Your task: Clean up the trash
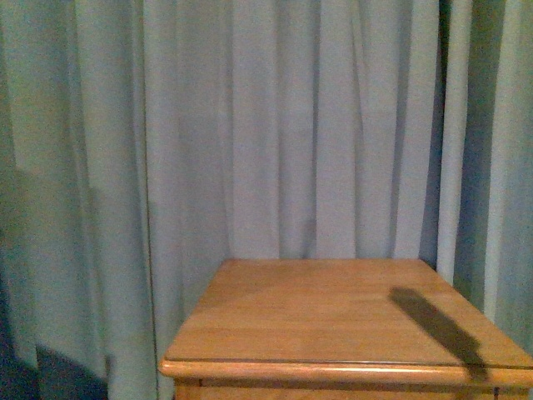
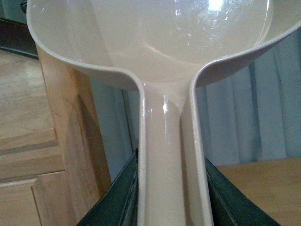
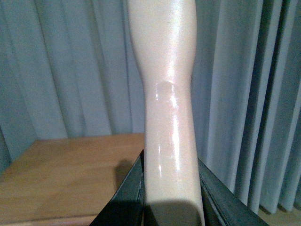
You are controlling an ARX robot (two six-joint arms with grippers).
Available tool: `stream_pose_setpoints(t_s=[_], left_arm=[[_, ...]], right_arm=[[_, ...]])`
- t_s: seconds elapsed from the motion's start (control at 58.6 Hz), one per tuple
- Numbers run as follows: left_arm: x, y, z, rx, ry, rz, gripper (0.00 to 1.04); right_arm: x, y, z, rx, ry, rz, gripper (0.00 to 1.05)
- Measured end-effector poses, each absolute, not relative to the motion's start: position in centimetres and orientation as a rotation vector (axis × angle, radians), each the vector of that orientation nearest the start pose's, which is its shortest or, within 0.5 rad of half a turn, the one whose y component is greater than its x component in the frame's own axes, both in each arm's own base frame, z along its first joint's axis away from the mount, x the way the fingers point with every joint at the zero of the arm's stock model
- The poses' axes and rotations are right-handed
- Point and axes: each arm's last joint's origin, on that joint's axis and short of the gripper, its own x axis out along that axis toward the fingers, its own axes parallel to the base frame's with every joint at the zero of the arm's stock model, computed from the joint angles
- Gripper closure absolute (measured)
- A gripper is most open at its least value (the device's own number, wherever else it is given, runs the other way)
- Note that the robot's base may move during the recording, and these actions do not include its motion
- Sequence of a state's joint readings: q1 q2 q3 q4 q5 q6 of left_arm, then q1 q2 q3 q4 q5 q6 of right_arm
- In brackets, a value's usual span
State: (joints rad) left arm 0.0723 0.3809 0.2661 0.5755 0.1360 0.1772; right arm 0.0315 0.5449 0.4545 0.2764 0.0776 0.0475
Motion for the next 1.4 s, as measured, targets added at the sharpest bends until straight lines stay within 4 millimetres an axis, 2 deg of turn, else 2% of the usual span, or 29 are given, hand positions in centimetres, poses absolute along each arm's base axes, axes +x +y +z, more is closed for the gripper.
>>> stream_pose_setpoints(t_s=[0.171,1.398], left_arm=[[11.16,0.42,27.6,0.222,-0.463,-0.021,0.77],[11.13,0.43,27.53,0.221,-0.462,-0.021,0.77]], right_arm=[[12.85,-0.29,29.91,0.09,-0.232,-0.066,0.84],[12.76,-0.49,29.82,0.099,-0.231,-0.095,0.84]])
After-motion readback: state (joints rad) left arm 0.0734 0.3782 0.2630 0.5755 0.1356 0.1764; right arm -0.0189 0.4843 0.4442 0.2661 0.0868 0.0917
